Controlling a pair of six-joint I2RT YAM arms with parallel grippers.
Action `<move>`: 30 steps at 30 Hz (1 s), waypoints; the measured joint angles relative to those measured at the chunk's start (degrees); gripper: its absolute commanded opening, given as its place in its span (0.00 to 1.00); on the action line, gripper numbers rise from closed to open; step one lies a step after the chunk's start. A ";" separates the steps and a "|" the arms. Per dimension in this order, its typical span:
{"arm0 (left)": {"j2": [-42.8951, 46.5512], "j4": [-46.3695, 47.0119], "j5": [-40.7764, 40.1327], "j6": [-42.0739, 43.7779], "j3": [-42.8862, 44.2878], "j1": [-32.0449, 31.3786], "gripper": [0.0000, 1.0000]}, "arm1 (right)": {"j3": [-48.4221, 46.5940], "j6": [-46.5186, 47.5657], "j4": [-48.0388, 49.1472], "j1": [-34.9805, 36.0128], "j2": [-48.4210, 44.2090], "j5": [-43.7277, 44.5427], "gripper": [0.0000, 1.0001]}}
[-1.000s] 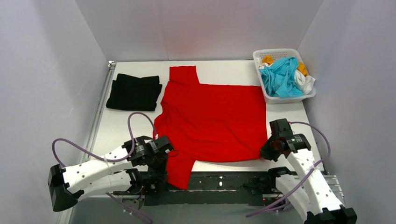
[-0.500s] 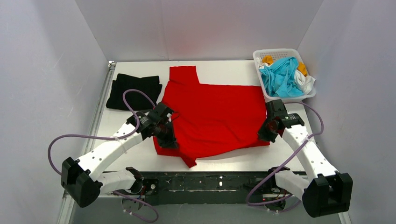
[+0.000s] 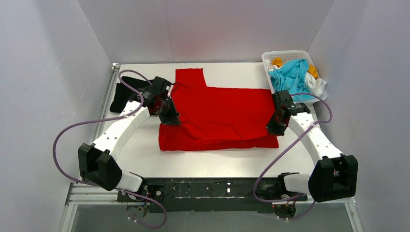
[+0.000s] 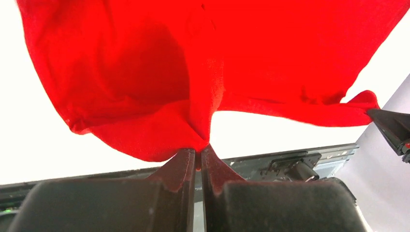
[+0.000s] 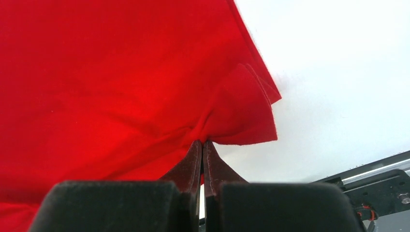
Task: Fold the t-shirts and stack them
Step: Fold the flattened tshirt in 1/3 of the way
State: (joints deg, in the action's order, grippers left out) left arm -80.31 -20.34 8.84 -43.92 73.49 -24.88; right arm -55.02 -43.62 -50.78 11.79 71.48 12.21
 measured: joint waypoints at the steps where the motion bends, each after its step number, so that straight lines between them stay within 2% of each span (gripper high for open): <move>1: -0.72 0.26 0.09 0.72 0.72 0.66 0.00 | -0.37 0.11 0.04 -0.22 0.44 0.15 0.01; 9: -7.76 7.76 6.82 9.20 5.84 4.85 0.00 | -3.02 0.72 0.02 -2.51 4.57 0.96 0.01; 15: -17.51 10.69 12.11 14.58 12.61 7.54 0.01 | -5.25 1.88 1.07 -3.32 9.31 0.96 0.01; 16: -19.10 10.80 12.22 15.28 13.73 8.02 0.04 | -5.40 2.05 1.79 -3.43 9.97 0.96 0.06; 17: -20.76 10.88 12.11 15.93 14.82 8.46 0.11 | -5.81 2.51 2.69 -3.56 11.08 0.96 0.12; 18: -22.58 10.58 11.76 16.61 16.33 8.90 0.30 | -6.32 2.97 3.19 -3.61 12.02 0.98 0.18; 20: -26.18 9.79 10.82 18.05 19.80 9.57 0.76 | -8.28 3.61 3.78 -3.80 14.56 1.22 0.34; 21: -28.26 9.18 10.32 18.62 22.18 9.92 0.95 | -9.86 4.20 3.82 -3.87 16.00 1.49 0.40; 22: -30.42 8.44 9.79 19.10 24.72 10.27 0.98 | -11.54 4.76 4.00 -3.91 17.27 1.70 0.47; 23: -32.20 7.76 9.44 19.65 27.02 10.56 0.98 | -13.11 5.33 4.26 -3.93 18.21 1.90 0.60; 25: -36.28 5.51 8.94 19.23 32.57 11.19 0.98 | -14.78 6.25 4.79 -3.96 18.58 1.97 0.74; 27: -38.45 4.13 8.98 19.19 35.56 11.56 0.98 | -14.91 6.99 5.25 -3.96 17.33 1.84 0.79; 30: -37.07 3.76 9.64 18.45 33.40 12.07 0.98 | -12.46 8.00 6.29 -3.93 13.11 1.20 0.79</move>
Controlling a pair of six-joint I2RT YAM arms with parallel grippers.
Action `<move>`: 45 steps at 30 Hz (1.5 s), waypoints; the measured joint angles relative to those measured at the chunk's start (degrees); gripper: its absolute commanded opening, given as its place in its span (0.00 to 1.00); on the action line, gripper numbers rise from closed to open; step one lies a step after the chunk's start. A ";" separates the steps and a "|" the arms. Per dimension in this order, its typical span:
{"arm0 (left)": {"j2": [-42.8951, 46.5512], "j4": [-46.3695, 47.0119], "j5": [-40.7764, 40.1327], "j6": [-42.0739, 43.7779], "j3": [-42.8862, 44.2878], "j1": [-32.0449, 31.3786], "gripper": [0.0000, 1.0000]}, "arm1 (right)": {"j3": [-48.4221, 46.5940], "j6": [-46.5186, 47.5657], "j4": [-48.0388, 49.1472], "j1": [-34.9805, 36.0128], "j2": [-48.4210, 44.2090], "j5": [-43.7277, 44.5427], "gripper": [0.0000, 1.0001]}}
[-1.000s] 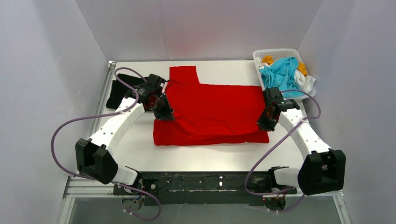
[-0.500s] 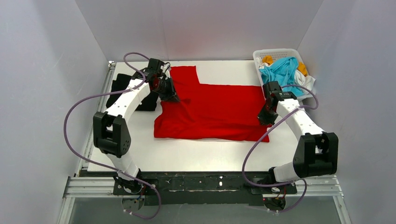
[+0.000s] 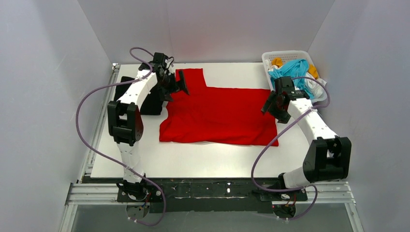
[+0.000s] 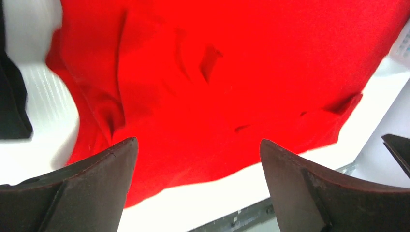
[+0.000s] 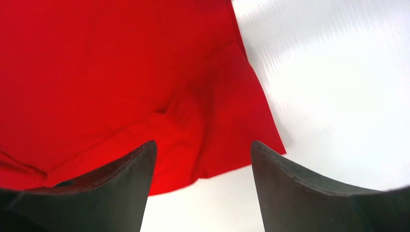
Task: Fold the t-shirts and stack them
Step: Fold the flattened tshirt in 1/3 of the way
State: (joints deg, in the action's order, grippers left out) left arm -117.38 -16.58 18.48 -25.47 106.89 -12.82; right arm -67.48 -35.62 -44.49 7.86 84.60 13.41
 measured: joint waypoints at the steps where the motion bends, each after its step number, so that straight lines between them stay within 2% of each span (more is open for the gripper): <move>1: 1.22 0.13 0.24 -0.42 -1.68 0.02 0.98 | 1.22 0.11 0.07 -0.02 -1.57 -0.24 0.79; 7: 17.14 5.25 2.97 -5.03 -23.45 -1.07 0.98 | 15.93 2.03 6.73 0.02 -13.66 -8.35 0.81; 10: 22.21 9.94 5.14 -7.80 -32.46 -2.56 0.98 | 21.51 3.10 13.07 0.04 -14.27 -13.77 0.81; 13: 20.96 14.45 6.75 -9.88 -37.35 -3.72 0.98 | 23.10 4.39 19.56 0.20 -10.49 -17.07 0.80; 19: 11.96 19.50 7.52 -11.50 -40.15 -2.45 0.98 | 25.11 4.24 28.96 0.07 -5.33 -17.66 0.80; 25: 13.81 24.24 10.82 -14.25 -44.76 -0.55 0.98 | 31.52 1.18 32.98 -1.18 -7.85 -16.79 0.80; 29: 16.83 25.11 10.47 -14.32 -48.37 -0.63 0.98 | 34.88 -1.31 28.61 -2.23 -13.84 -16.20 0.79; 34: 25.35 25.79 10.73 -16.70 -58.53 -0.68 0.98 | 37.68 -4.50 25.27 -2.89 -18.58 -18.62 0.78; 40: 43.34 23.02 9.79 -20.59 -74.20 -1.68 0.98 | 39.95 -7.72 14.40 -2.86 -26.60 -19.15 0.79; 45: 57.79 17.11 6.80 -23.15 -81.35 -2.82 0.98 | 41.90 -10.32 6.05 -2.86 -32.13 -20.59 0.77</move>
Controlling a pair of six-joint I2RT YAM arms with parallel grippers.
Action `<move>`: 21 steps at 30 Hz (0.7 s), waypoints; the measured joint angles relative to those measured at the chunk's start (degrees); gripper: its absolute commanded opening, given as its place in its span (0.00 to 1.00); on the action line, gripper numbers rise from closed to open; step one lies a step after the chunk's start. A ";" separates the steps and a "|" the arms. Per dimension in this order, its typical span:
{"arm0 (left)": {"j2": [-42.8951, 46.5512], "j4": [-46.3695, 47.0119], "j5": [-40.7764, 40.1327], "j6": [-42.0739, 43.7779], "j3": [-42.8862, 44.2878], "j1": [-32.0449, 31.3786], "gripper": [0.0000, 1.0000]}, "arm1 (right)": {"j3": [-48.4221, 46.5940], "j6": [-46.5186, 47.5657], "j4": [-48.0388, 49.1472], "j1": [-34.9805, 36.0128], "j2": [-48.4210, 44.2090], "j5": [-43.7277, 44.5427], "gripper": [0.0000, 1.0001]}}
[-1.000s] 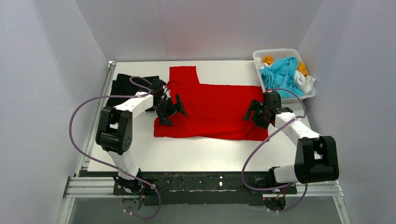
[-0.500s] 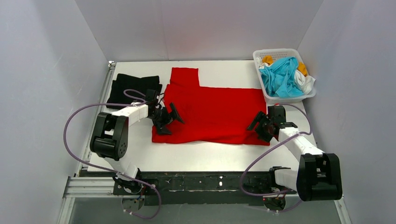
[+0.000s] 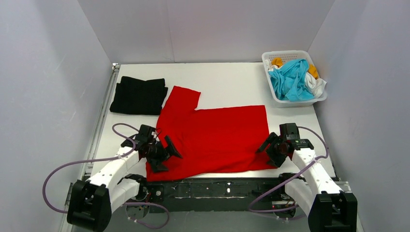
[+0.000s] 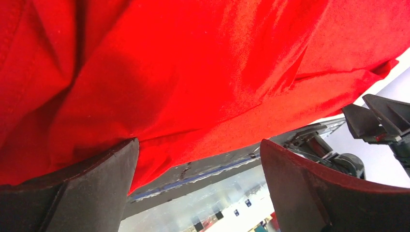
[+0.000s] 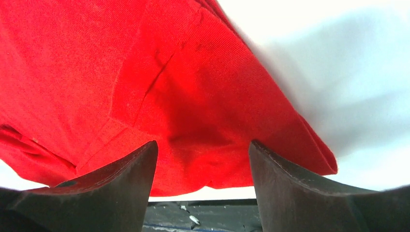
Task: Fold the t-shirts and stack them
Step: Fold the flattened tshirt in 1/3 of the way, then grab the side of the flattened tshirt furthest away from the robot with both arms
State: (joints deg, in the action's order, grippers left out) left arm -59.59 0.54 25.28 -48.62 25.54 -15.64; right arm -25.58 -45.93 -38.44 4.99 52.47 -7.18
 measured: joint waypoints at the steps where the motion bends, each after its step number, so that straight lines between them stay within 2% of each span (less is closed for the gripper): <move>1: 2.03 -1.38 -0.79 -0.17 -0.52 -0.17 0.98 | 0.44 -0.52 -0.83 0.00 -1.07 -0.63 0.77; 5: 6.14 -6.95 -4.00 0.17 -0.20 -0.57 0.98 | 1.60 -2.14 -3.58 0.02 -5.03 -1.92 0.78; 9: 4.92 -12.02 -7.56 2.12 4.44 -0.66 0.98 | -0.33 -1.86 -7.45 0.04 -7.72 0.70 0.78; 14: -1.46 -12.90 -10.27 4.55 15.02 -0.66 0.98 | -9.33 1.03 -8.31 0.04 -8.52 3.28 0.78; 18: -9.03 -12.04 -11.21 5.90 23.06 -0.66 0.98 | -13.46 3.04 -4.13 0.96 -6.78 0.70 0.78; 21: -15.19 -11.19 -11.37 6.88 28.87 -0.66 0.98 | -14.75 3.85 -0.39 6.36 -1.49 0.02 0.78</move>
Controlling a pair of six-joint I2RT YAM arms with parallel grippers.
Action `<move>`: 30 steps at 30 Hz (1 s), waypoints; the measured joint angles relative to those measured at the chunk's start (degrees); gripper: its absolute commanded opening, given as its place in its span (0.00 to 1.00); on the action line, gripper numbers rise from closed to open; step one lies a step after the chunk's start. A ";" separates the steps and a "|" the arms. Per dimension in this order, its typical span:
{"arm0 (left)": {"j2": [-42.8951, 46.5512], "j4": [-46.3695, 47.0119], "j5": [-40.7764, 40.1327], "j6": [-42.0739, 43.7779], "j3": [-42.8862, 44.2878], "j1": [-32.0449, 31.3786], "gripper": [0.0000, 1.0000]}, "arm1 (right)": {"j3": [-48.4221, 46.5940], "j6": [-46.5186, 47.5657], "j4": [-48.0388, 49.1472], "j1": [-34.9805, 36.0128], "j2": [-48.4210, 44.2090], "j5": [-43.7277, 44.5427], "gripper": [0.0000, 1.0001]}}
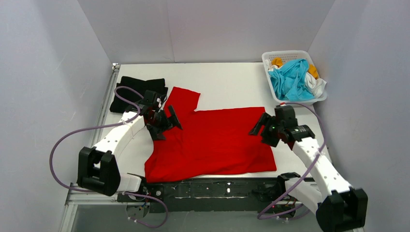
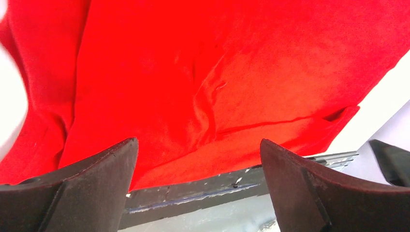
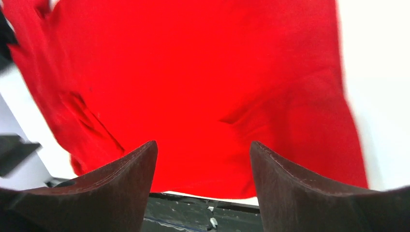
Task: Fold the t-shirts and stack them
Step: Grab the side of the flattened tshirt furthest away from the robot with both arms
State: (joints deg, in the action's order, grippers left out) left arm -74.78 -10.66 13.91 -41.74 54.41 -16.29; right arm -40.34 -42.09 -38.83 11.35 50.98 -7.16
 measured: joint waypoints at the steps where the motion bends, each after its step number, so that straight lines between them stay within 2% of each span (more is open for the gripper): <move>1: -2.03 0.59 -0.02 0.44 1.81 0.00 0.98 | -0.20 0.02 1.51 2.51 2.38 0.13 0.78; 4: -7.89 1.33 0.00 1.92 7.37 0.04 0.98 | -0.26 -0.28 6.54 8.15 10.67 -0.09 0.78; 11: -23.85 2.05 -0.72 5.35 24.96 1.38 0.98 | -0.15 -2.32 13.38 8.94 24.52 0.61 0.78; 19: -48.68 -3.41 -2.97 9.99 53.11 3.08 0.98 | 2.60 -3.74 15.37 5.49 26.10 -1.16 0.78; 24: -60.46 -6.67 -7.39 10.95 67.12 3.41 0.98 | 3.04 -3.85 15.82 4.35 25.79 -2.49 0.77; 26: -64.06 -7.37 -10.03 11.63 71.41 3.45 0.98 | 3.02 -3.30 15.76 4.28 25.79 -2.69 0.77; 30: -66.66 -6.58 -14.12 13.97 73.79 3.48 0.98 | 2.99 -2.08 15.63 4.20 25.70 -2.91 0.78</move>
State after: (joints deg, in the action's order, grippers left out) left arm -141.45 -17.23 -0.21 -27.77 128.20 -12.82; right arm -37.34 -44.16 -23.20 15.55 76.69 -10.07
